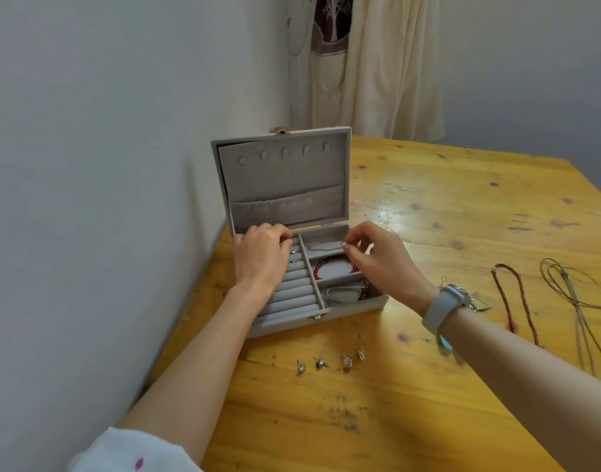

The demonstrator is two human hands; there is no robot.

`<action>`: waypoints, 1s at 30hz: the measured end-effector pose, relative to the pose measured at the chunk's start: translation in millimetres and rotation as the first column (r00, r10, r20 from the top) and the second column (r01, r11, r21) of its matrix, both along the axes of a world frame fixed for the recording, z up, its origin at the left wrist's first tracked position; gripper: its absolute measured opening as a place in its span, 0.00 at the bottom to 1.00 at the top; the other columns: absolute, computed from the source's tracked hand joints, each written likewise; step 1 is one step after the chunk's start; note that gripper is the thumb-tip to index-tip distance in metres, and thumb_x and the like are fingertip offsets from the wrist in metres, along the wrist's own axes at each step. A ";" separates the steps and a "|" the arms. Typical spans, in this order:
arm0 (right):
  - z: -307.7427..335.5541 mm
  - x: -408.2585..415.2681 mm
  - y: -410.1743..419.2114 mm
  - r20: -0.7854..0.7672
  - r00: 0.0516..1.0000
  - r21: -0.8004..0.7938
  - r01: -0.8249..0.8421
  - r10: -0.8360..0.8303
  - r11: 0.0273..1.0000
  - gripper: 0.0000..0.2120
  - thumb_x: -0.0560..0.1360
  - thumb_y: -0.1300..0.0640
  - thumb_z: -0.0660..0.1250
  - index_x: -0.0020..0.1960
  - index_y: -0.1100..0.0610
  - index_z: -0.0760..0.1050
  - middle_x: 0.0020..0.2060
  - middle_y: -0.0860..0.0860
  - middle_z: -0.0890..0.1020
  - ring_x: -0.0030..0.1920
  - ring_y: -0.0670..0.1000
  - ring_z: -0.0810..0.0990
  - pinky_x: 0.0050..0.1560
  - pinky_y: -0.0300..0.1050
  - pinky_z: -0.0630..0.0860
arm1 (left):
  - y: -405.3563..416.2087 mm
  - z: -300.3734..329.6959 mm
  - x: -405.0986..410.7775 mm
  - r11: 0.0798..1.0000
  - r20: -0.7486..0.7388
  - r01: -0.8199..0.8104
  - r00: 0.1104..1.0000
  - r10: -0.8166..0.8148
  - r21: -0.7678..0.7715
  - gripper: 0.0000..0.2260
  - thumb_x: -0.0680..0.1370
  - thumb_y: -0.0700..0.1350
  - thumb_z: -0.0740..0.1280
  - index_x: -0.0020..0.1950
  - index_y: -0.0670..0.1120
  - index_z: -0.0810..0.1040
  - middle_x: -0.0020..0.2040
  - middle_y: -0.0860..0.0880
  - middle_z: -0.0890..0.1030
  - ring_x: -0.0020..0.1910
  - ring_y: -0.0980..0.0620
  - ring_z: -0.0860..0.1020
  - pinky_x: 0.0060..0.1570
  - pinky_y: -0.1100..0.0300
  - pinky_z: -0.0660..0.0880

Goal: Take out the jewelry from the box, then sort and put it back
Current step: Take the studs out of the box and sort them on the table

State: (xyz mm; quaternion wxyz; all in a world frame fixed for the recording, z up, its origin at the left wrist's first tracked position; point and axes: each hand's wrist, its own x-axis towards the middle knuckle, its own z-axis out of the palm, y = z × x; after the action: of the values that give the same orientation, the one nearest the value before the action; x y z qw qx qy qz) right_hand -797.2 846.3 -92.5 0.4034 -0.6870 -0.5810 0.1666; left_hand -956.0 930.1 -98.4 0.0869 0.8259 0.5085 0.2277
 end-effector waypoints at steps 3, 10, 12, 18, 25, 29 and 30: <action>-0.9 13.7 -27.5 -0.031 0.999 -0.022 -0.009 0.009 1.000 0.03 0.72 0.62 0.67 0.42 0.56 0.76 0.36 0.47 0.77 0.37 0.42 0.73 0.38 0.27 0.68 | -31.2 9.1 -1.0 1.000 0.186 0.004 0.983 -0.001 -0.015 0.07 0.77 0.45 0.63 0.52 0.48 0.79 0.50 0.50 0.81 0.51 0.51 0.76 0.56 0.52 0.70; -14.5 35.8 -93.4 0.085 0.975 -0.182 -0.185 0.203 0.966 0.02 0.71 0.61 0.69 0.44 0.56 0.79 0.36 0.45 0.76 0.35 0.40 0.73 0.38 0.25 0.66 | -146.4 0.3 18.3 0.989 0.256 0.097 0.964 -0.067 -0.109 0.06 0.74 0.45 0.68 0.50 0.49 0.80 0.43 0.56 0.80 0.48 0.54 0.76 0.55 0.53 0.69; -17.3 41.6 -102.8 0.160 0.950 -0.226 -0.228 0.267 0.947 0.04 0.72 0.57 0.68 0.46 0.54 0.79 0.40 0.46 0.74 0.39 0.39 0.69 0.41 0.26 0.65 | -164.5 -7.1 25.8 0.990 0.168 0.105 0.982 -0.088 -0.098 0.06 0.75 0.48 0.67 0.50 0.51 0.80 0.47 0.57 0.81 0.50 0.55 0.74 0.53 0.59 0.64; -23.9 47.9 -105.2 0.252 0.914 -0.255 -0.255 0.319 0.933 0.05 0.72 0.53 0.68 0.46 0.51 0.80 0.40 0.46 0.71 0.45 0.47 0.67 0.44 0.38 0.63 | -180.6 -17.3 39.1 0.993 0.046 0.089 0.995 -0.085 -0.076 0.08 0.76 0.49 0.65 0.53 0.52 0.80 0.50 0.56 0.82 0.51 0.54 0.73 0.50 0.60 0.59; -30.0 45.4 -102.6 0.282 0.888 -0.340 -0.261 0.363 0.903 0.07 0.74 0.52 0.65 0.50 0.50 0.80 0.46 0.48 0.75 0.49 0.50 0.67 0.51 0.45 0.67 | -177.1 -24.3 39.3 0.996 0.033 0.066 0.997 -0.065 -0.055 0.08 0.75 0.49 0.66 0.52 0.54 0.81 0.49 0.56 0.82 0.49 0.54 0.72 0.48 0.59 0.59; -30.5 43.0 -103.4 0.281 0.896 -0.328 -0.247 0.344 0.912 0.08 0.74 0.52 0.65 0.52 0.49 0.79 0.47 0.48 0.76 0.47 0.48 0.65 0.50 0.46 0.66 | -171.1 -26.6 42.6 0.995 0.034 0.099 0.995 -0.098 -0.029 0.09 0.75 0.48 0.66 0.54 0.53 0.81 0.49 0.55 0.82 0.48 0.54 0.72 0.48 0.60 0.57; -30.9 42.4 -104.0 0.285 0.895 -0.329 -0.245 0.343 0.912 0.09 0.74 0.53 0.65 0.53 0.49 0.79 0.46 0.47 0.76 0.46 0.47 0.65 0.49 0.44 0.65 | -169.5 -27.0 42.9 0.994 0.039 0.109 0.993 -0.108 -0.021 0.09 0.75 0.48 0.67 0.53 0.52 0.81 0.48 0.55 0.82 0.48 0.53 0.73 0.48 0.59 0.58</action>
State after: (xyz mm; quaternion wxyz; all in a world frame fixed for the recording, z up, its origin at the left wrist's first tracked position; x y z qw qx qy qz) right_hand -754.9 742.3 -123.4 0.1651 -0.6592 -0.7090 0.1884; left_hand -913.1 760.6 -125.4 0.1182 0.8468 0.4637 0.2323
